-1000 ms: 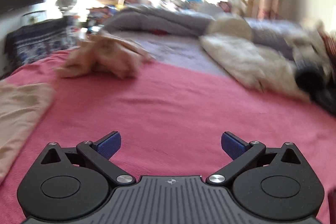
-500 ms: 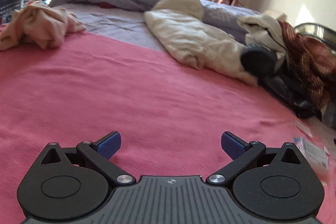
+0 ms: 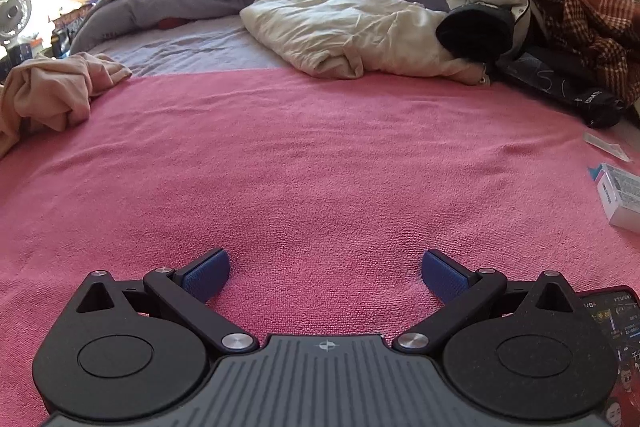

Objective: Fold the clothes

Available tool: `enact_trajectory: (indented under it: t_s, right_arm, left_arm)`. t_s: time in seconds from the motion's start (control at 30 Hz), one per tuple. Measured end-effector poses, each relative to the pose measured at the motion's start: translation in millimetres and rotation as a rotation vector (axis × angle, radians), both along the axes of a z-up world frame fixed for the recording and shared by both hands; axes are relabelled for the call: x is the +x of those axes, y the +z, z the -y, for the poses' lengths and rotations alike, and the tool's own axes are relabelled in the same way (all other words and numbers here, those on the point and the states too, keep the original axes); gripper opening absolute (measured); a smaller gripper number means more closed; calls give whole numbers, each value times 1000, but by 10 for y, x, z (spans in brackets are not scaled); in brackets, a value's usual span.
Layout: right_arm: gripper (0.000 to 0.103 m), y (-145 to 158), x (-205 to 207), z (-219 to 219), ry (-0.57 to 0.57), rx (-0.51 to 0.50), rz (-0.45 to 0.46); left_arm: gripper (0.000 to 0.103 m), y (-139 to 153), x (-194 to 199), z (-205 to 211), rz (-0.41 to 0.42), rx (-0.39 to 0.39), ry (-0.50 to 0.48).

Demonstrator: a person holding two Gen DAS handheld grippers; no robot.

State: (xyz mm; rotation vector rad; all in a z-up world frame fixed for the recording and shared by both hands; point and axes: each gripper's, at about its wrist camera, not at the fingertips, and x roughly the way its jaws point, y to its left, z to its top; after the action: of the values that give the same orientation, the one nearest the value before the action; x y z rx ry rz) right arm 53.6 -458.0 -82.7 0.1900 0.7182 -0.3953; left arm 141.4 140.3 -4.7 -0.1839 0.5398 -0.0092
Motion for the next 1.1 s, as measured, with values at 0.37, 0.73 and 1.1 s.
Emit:
enact_trajectory:
  t_s: [0.37, 0.73, 1.1]
  right_arm:
    - [103, 8, -16, 17, 1, 2, -1]
    - [103, -15, 3, 5, -1, -3, -3]
    - [103, -10, -7, 3, -1, -3, -4]
  left_arm:
    - [103, 168, -433, -123, -7, -19, 57]
    - [103, -132, 49, 706, -35, 52, -14]
    - [103, -578, -52, 1057, -74, 234, -62]
